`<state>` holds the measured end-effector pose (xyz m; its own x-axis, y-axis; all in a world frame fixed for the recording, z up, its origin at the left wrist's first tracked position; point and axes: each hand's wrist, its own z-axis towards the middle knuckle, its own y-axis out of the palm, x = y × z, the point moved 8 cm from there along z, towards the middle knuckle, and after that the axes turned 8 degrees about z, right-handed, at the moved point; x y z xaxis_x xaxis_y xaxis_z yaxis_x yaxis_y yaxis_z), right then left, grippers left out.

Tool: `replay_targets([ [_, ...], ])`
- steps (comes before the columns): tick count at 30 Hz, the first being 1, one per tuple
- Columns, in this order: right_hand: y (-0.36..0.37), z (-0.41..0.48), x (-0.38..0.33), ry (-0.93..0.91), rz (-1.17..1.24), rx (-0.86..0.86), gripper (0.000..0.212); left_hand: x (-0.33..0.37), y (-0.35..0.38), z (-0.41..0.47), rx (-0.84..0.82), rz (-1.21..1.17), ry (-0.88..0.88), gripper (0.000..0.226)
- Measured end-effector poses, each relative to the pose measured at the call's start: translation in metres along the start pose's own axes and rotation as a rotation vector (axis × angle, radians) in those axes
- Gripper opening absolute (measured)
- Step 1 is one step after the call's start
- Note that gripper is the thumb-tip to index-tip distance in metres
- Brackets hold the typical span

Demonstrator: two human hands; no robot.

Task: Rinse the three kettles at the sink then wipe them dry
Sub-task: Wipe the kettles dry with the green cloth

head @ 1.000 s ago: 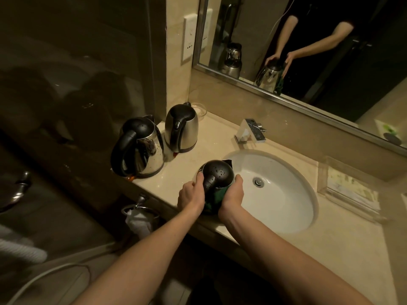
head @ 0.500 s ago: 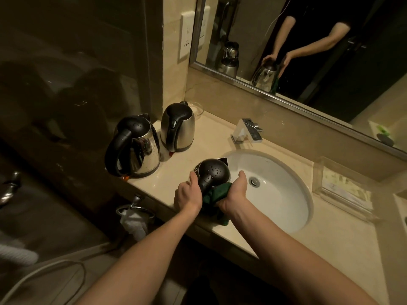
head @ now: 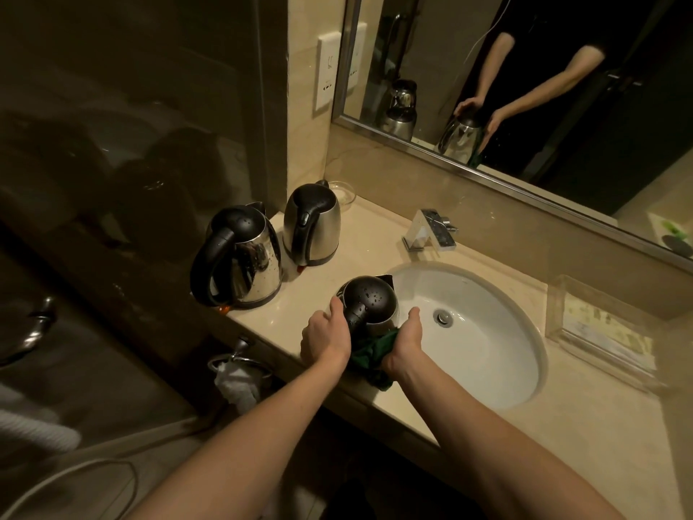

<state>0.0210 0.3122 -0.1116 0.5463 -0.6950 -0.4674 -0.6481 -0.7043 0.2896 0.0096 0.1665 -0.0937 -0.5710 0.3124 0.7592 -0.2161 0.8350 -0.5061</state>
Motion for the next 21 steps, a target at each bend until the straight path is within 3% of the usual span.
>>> replay_targets([
  [5, 0.009, 0.0, -0.011, -0.006, 0.033, -0.05, 0.088, 0.005, 0.004, -0.002, 0.08, 0.082, -0.018, 0.058],
  [13, 0.012, 0.011, -0.01, -0.034, -0.05, 0.005, 0.075, 0.007, -0.003, 0.009, 0.162, 0.115, 0.008, 0.072],
  [18, 0.01, 0.02, 0.004, 0.061, 0.03, -0.021, 0.095, 0.009, -0.005, 0.021, 0.15, 0.117, 0.056, 0.075],
  [21, 0.009, 0.017, 0.005, 0.128, 0.101, -0.067, 0.097, 0.011, -0.007, 0.026, 0.152, 0.118, 0.083, 0.077],
])
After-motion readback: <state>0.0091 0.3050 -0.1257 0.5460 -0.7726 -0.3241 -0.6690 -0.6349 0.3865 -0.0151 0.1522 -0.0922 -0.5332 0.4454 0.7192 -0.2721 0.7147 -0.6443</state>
